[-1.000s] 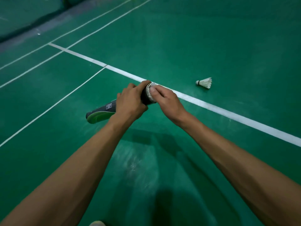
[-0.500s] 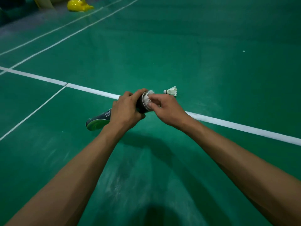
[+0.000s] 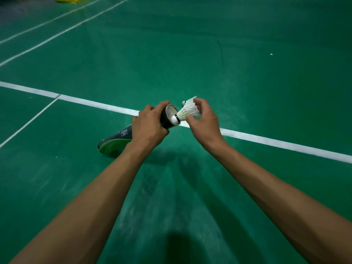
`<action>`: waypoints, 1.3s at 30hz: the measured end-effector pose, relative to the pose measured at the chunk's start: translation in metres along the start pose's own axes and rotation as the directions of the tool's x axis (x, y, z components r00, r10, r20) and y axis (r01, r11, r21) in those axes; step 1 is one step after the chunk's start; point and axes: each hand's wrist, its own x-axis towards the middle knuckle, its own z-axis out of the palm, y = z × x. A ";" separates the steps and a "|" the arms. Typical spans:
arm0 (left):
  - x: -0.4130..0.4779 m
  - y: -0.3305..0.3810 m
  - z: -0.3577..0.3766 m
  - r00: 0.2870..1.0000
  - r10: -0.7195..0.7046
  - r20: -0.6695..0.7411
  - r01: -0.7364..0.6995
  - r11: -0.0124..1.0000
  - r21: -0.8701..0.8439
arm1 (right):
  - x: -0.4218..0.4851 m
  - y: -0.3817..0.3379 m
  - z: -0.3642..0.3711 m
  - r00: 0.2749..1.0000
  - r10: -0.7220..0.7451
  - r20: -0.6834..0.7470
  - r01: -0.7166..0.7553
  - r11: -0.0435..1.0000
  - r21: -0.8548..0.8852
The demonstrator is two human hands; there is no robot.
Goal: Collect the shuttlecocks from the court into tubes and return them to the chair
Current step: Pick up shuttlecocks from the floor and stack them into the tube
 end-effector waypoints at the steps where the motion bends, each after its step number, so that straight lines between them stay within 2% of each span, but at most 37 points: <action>1: 0.001 0.002 0.001 1.000 -0.006 -0.010 0.006 1.000 -0.002 | 0.003 -0.001 -0.001 0.999 0.031 -0.029 -0.031 1.000 -0.004; 4: 0.005 0.008 0.001 0.999 -0.019 -0.039 0.019 1.000 -0.008 | 0.011 -0.005 -0.005 0.985 0.117 -0.127 -0.125 0.991 -0.052; 7: 0.007 0.011 0.002 0.998 -0.013 -0.060 0.014 1.000 0.007 | 0.012 -0.008 -0.009 0.983 0.135 -0.124 -0.140 0.989 -0.040; 13: 0.011 0.020 0.003 0.997 -0.006 -0.077 0.007 1.000 0.016 | 0.005 -0.017 -0.008 0.998 0.002 -0.056 -0.005 0.999 -0.049; 24: 0.014 0.045 0.007 0.994 0.042 -0.099 -0.047 0.998 -0.049 | 0.010 -0.015 -0.007 0.999 -0.033 -0.018 0.033 0.999 -0.015; 31: 0.019 0.047 0.000 0.991 0.046 -0.122 -0.055 0.996 -0.067 | 0.011 -0.029 -0.004 0.998 -0.067 -0.020 0.068 0.995 0.078; 39: 0.020 0.045 -0.003 0.992 0.047 -0.120 -0.058 0.994 -0.095 | 0.010 -0.032 0.003 0.995 -0.091 -0.033 0.093 0.994 0.066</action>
